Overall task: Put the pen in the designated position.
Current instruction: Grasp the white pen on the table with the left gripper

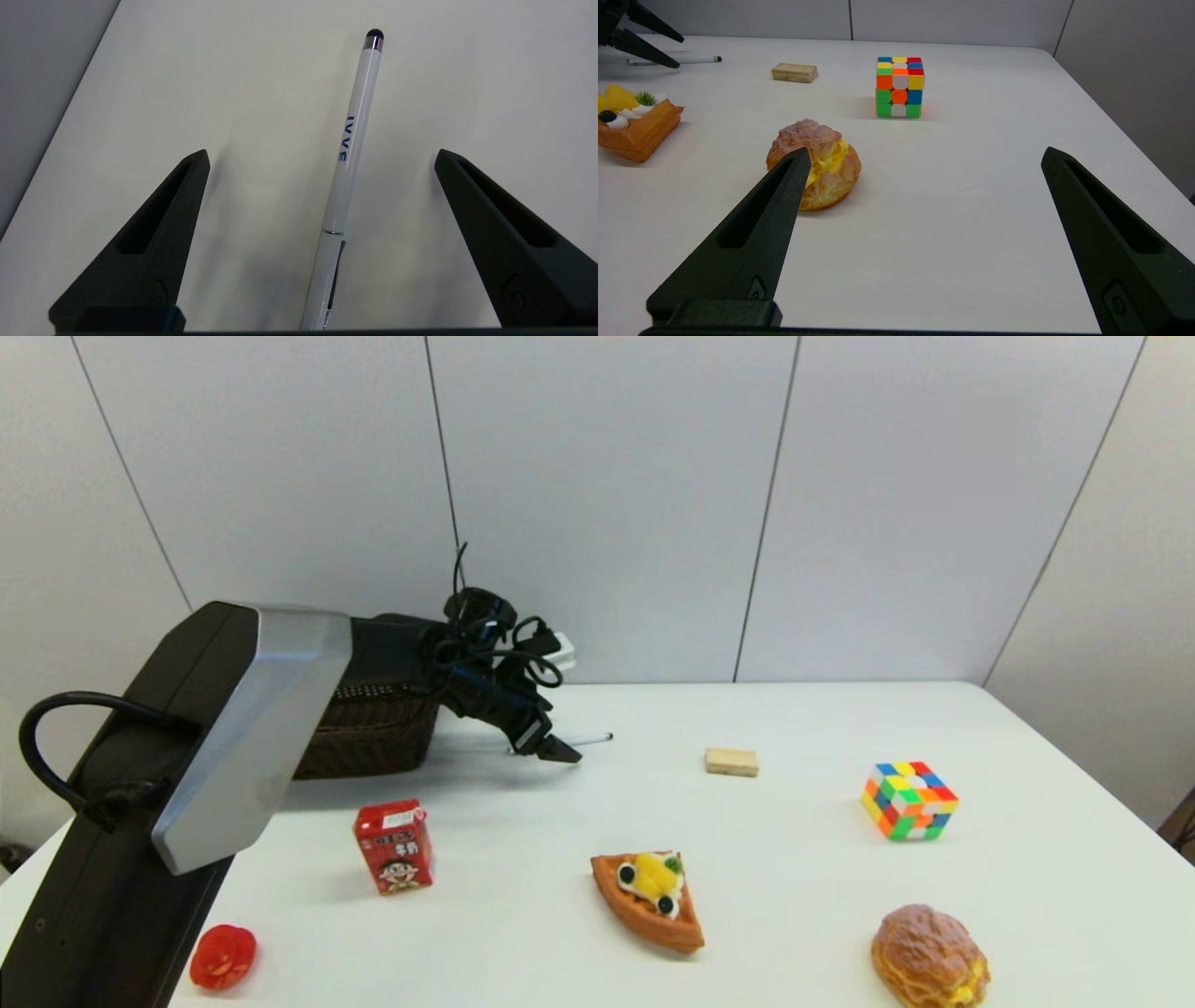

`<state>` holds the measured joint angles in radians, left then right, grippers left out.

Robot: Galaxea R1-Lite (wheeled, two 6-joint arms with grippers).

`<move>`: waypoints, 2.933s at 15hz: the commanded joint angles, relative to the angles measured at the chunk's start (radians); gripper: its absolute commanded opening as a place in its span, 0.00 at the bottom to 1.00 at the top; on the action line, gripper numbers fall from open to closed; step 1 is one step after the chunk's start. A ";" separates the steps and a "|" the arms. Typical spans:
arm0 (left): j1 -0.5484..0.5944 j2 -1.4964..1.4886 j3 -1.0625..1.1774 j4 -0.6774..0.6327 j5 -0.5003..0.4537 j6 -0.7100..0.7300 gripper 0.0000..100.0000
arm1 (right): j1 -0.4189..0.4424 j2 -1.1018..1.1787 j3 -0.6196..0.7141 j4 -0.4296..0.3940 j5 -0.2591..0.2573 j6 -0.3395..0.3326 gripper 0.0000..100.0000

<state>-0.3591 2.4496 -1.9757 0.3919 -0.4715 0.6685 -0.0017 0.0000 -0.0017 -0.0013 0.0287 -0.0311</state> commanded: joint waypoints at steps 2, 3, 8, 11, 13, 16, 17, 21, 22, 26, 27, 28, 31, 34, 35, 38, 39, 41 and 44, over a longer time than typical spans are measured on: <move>-0.001 0.005 0.000 0.004 0.004 0.008 1.00 | 0.000 0.000 0.000 0.000 0.000 0.000 1.00; -0.001 0.006 0.000 0.004 0.011 0.008 1.00 | 0.000 0.000 0.000 0.000 0.000 -0.001 1.00; -0.001 0.005 0.000 0.036 0.014 0.008 1.00 | 0.000 0.000 0.000 0.000 0.000 0.000 1.00; -0.001 -0.006 0.000 0.035 0.014 0.000 1.00 | 0.000 0.000 0.000 0.000 0.000 0.000 1.00; -0.001 -0.009 0.000 0.035 0.011 -0.007 1.00 | 0.000 0.000 0.000 0.000 0.000 0.000 1.00; -0.001 -0.017 0.000 0.031 -0.019 -0.043 1.00 | 0.000 0.000 0.000 0.000 0.000 0.000 1.00; -0.001 -0.018 0.000 0.030 -0.026 -0.050 1.00 | 0.000 0.000 0.000 0.000 0.000 -0.001 1.00; -0.001 -0.018 -0.002 0.030 -0.029 -0.083 1.00 | 0.000 0.000 0.000 0.000 0.000 0.000 1.00; -0.001 -0.015 -0.002 0.031 -0.029 -0.090 1.00 | 0.000 0.000 0.000 0.000 0.000 0.000 1.00; -0.004 0.000 -0.002 0.031 -0.029 -0.101 1.00 | 0.000 0.000 0.000 0.000 0.000 0.000 1.00; -0.004 0.006 -0.002 0.031 -0.027 -0.099 1.00 | 0.000 0.000 0.000 0.000 0.000 0.000 1.00; -0.006 0.014 -0.002 0.031 -0.029 -0.098 1.00 | 0.000 0.000 0.000 0.000 0.000 0.000 1.00; -0.014 0.022 -0.002 0.031 -0.035 -0.098 1.00 | 0.000 0.000 0.000 0.000 0.000 0.000 1.00; -0.014 0.022 -0.002 0.031 -0.035 -0.098 1.00 | 0.000 0.000 0.000 0.000 0.000 0.000 1.00; -0.014 0.022 -0.002 0.033 -0.035 -0.098 1.00 | 0.000 0.000 0.000 0.000 0.000 0.000 1.00; -0.014 0.020 -0.002 0.035 -0.035 -0.098 1.00 | 0.000 0.000 0.000 0.000 0.000 -0.001 1.00; -0.014 0.020 -0.002 0.033 -0.035 -0.099 1.00 | 0.000 0.000 0.000 0.000 0.000 0.000 1.00; -0.014 0.019 -0.002 0.033 -0.035 -0.099 1.00 | 0.000 0.000 0.000 0.000 0.000 -0.001 1.00; -0.012 0.020 -0.002 0.033 -0.035 -0.099 1.00 | 0.000 0.000 0.000 0.000 0.000 -0.001 1.00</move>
<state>-0.3723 2.4674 -1.9772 0.4219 -0.5036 0.5657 -0.0017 0.0000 -0.0017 -0.0013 0.0287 -0.0298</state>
